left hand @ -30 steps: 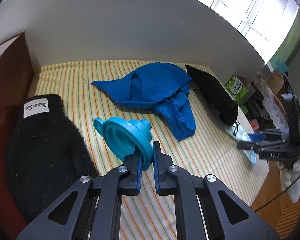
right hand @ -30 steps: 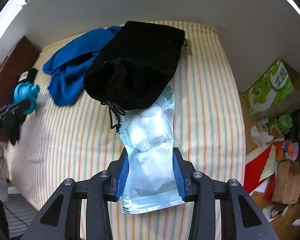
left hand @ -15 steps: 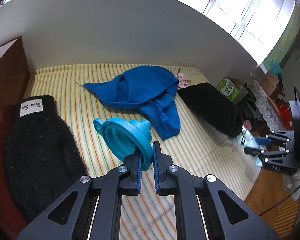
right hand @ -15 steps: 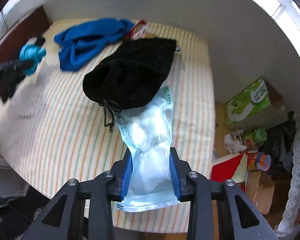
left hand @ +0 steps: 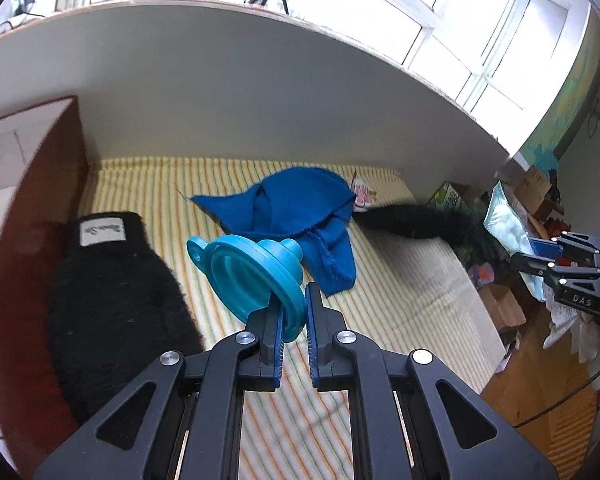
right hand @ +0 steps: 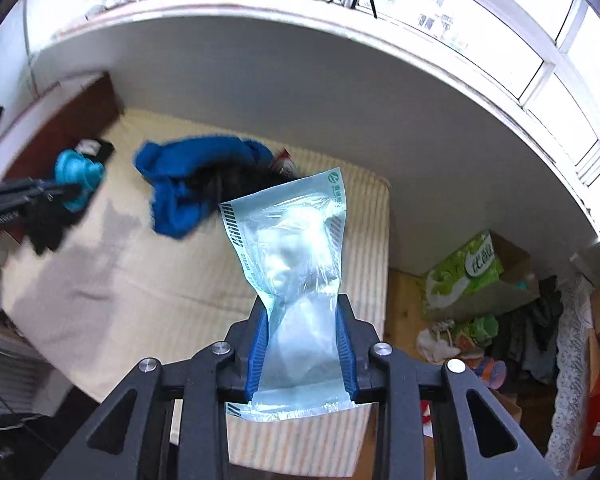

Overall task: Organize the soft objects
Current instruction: 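Lift the funnel with the left gripper while the right carries the bag toward the shoebox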

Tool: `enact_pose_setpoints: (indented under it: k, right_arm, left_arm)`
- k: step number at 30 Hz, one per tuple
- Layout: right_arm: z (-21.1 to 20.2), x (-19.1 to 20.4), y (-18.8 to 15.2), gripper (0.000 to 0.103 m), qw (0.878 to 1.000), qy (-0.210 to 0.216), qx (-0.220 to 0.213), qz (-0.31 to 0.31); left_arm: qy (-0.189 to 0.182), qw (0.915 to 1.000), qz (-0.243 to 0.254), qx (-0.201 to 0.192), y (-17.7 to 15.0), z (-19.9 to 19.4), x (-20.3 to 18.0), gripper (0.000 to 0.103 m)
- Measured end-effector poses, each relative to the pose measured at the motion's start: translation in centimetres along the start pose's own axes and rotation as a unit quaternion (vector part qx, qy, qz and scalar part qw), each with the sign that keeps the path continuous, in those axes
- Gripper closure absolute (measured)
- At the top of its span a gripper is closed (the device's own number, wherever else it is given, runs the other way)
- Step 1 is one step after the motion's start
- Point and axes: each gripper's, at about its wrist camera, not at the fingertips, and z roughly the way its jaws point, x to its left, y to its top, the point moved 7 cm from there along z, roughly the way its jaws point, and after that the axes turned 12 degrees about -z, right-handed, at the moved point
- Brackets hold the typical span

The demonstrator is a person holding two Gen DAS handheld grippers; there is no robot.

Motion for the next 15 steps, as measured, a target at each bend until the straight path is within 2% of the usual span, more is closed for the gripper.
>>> enact_pose_setpoints:
  k: [5,15]
  right_arm:
    - [-1.1,1.6,2.1,0.075,1.0,0.022,-0.021,-0.007]
    - [-1.0,7.9,8.3,0.075,0.994,0.084,-0.064,-0.042]
  left_arm:
    - [0.004,0.9998,-0.001,-0.02,0.5,-2.4,0.7,0.095]
    - [0.044,0.9966,-0.02,-0.066,1.6,-8.4,5.0,0.095]
